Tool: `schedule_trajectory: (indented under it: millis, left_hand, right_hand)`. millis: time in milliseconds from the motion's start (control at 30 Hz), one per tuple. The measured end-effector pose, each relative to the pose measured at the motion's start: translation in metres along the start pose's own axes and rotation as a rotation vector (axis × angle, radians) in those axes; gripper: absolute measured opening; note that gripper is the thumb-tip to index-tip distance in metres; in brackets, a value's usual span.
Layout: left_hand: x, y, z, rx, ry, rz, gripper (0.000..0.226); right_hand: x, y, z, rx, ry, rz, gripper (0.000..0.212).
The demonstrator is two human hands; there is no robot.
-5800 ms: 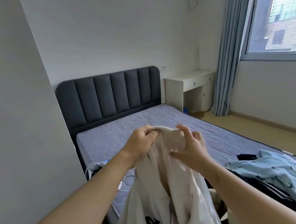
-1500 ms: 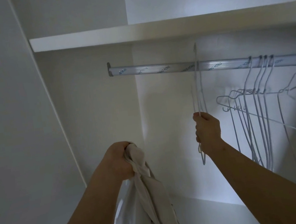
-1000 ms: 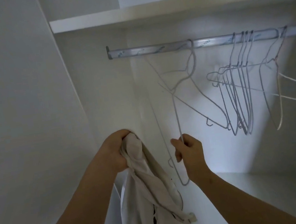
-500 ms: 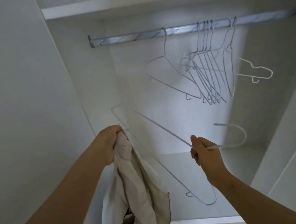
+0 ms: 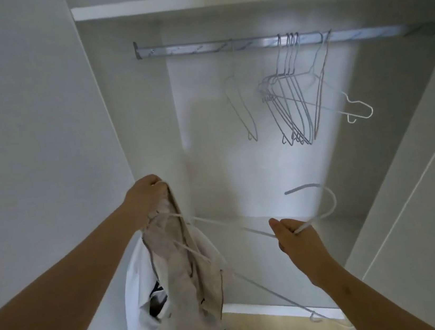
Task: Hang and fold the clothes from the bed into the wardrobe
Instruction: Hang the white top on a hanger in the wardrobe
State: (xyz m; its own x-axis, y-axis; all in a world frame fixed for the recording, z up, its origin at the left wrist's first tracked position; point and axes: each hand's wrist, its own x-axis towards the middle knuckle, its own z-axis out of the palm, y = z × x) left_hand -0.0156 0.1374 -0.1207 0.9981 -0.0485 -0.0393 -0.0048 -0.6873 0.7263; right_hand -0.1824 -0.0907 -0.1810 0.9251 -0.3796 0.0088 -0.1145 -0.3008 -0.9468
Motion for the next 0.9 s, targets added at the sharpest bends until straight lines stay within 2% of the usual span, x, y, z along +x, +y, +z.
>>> schedule_trajectory:
  millis: [167, 267, 400, 533, 600, 700, 767, 833, 900]
  left_hand:
    - [-0.021, -0.006, 0.002, 0.161, 0.035, 0.097, 0.019]
    - [-0.025, -0.005, -0.006, 0.213, 0.043, 0.136, 0.015]
    - [-0.043, 0.009, 0.001, 0.107, -0.018, 0.14, 0.014]
    - [-0.075, 0.036, 0.031, -0.071, -0.17, 0.258, 0.014]
    - [-0.092, 0.048, 0.039, -0.173, -0.219, 0.315, 0.019]
    - [-0.102, 0.054, 0.027, -0.296, -0.284, 0.44, 0.019]
    - [-0.1, 0.049, 0.014, -0.089, -0.261, 0.605, 0.008]
    - [-0.088, 0.038, 0.007, 0.311, -0.183, 0.8, 0.038]
    - [-0.084, 0.032, 0.008, 0.556, -0.107, 0.92, 0.048]
  right_hand:
    - [-0.006, -0.008, -0.007, -0.004, 0.022, 0.023, 0.048]
    - [-0.01, -0.013, -0.02, -0.03, 0.025, -0.029, 0.049]
    - [-0.015, -0.016, -0.006, -0.145, 0.043, -0.099, 0.048]
    - [-0.022, -0.015, 0.044, -0.34, -0.04, -0.124, 0.044]
    - [-0.022, -0.012, 0.06, -0.233, -0.032, -0.019, 0.044]
    - [-0.017, -0.018, 0.057, 0.033, 0.111, 0.089, 0.042]
    - [-0.01, -0.033, 0.042, 0.178, 0.203, 0.06, 0.044]
    - [-0.003, -0.051, 0.026, 0.226, 0.231, 0.0, 0.046]
    - [-0.001, -0.064, 0.017, 0.23, 0.207, -0.034, 0.046]
